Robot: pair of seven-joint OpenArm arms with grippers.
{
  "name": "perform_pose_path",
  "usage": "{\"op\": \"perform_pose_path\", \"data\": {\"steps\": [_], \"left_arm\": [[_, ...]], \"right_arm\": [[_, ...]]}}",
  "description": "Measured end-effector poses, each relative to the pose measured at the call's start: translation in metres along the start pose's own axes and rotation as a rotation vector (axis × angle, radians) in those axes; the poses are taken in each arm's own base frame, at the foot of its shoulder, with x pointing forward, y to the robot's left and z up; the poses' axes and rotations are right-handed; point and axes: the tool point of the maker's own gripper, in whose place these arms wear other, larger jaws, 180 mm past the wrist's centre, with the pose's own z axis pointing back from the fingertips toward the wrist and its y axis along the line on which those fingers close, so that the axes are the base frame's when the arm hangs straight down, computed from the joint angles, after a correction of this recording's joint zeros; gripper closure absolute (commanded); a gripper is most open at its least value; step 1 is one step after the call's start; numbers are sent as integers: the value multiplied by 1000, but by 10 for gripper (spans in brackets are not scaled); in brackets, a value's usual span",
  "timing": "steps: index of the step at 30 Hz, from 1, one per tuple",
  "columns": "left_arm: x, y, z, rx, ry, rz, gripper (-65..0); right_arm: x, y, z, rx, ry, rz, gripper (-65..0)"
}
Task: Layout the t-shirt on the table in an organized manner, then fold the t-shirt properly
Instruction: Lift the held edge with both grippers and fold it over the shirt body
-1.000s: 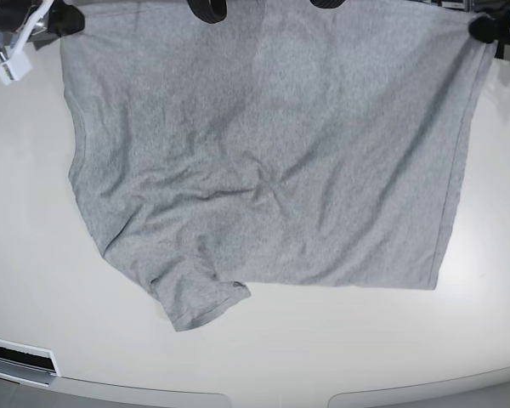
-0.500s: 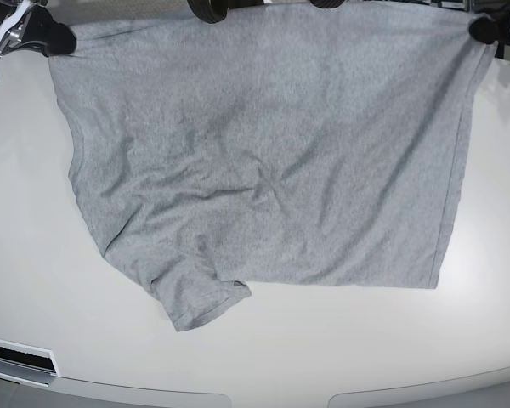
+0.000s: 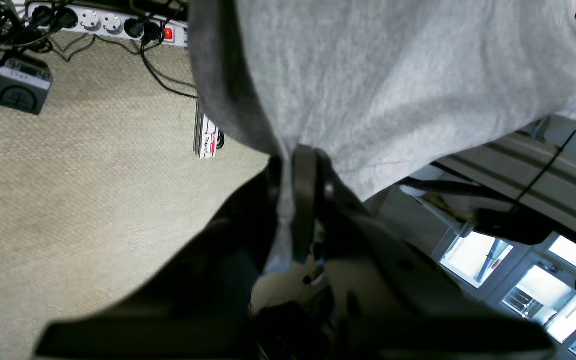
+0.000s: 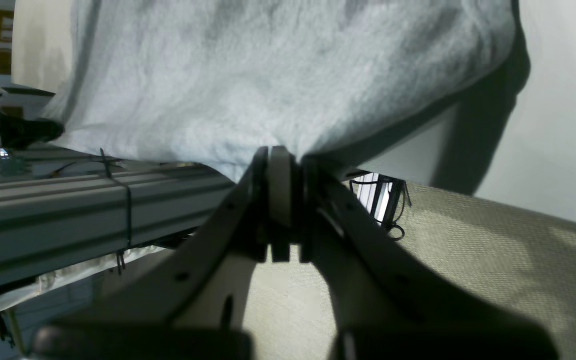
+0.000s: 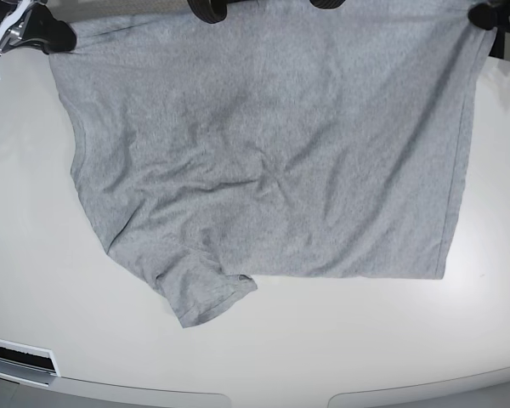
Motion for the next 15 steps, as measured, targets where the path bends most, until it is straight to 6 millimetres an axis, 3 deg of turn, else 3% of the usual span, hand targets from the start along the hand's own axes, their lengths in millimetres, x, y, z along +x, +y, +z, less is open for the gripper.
{"op": "perform_pose_path", "data": {"steps": [3, 11, 15], "left_arm": [[9, -7, -1, -3, -15, -43, 0], [69, -49, 3, -49, -210, -212, 0], [99, -63, 5, -68, -267, -267, 0]], "right_arm": [[0, 0, 0, 0, 0, 0, 0], [9, -1, -4, -1, -25, 14, 0], [16, -13, -9, -62, -10, 44, 0]]}}
